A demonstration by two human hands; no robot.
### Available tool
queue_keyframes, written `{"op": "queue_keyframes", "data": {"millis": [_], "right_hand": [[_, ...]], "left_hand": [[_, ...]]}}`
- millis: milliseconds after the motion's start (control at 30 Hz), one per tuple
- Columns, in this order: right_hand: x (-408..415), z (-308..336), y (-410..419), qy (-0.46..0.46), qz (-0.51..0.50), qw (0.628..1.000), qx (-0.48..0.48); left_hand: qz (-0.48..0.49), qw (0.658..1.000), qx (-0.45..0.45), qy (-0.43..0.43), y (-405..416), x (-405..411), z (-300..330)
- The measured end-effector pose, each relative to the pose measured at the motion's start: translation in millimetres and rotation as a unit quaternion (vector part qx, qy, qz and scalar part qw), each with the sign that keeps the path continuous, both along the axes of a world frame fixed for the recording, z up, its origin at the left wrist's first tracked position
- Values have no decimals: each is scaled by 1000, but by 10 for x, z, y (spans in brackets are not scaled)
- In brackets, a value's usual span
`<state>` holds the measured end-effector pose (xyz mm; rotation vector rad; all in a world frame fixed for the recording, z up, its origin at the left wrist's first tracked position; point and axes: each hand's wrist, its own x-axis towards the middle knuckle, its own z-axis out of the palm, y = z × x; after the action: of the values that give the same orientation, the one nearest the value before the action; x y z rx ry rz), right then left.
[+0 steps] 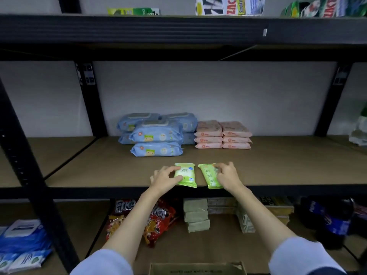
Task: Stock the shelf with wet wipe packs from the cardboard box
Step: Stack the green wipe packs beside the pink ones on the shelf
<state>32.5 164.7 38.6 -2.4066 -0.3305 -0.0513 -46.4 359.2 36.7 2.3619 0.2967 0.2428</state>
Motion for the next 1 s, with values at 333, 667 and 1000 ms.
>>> {"op": "queue_keyframes", "data": {"millis": [333, 667, 1000], "right_hand": [[-98, 273, 111, -19, 7, 995, -101], [82, 191, -274, 47, 12, 998, 50], [49, 145, -85, 5, 20, 998, -65]], "left_hand": [[-7, 1000, 4, 1, 18, -15, 11], [-3, 1000, 3, 1, 17, -18, -7], [1, 1000, 17, -1, -5, -10, -7]]}}
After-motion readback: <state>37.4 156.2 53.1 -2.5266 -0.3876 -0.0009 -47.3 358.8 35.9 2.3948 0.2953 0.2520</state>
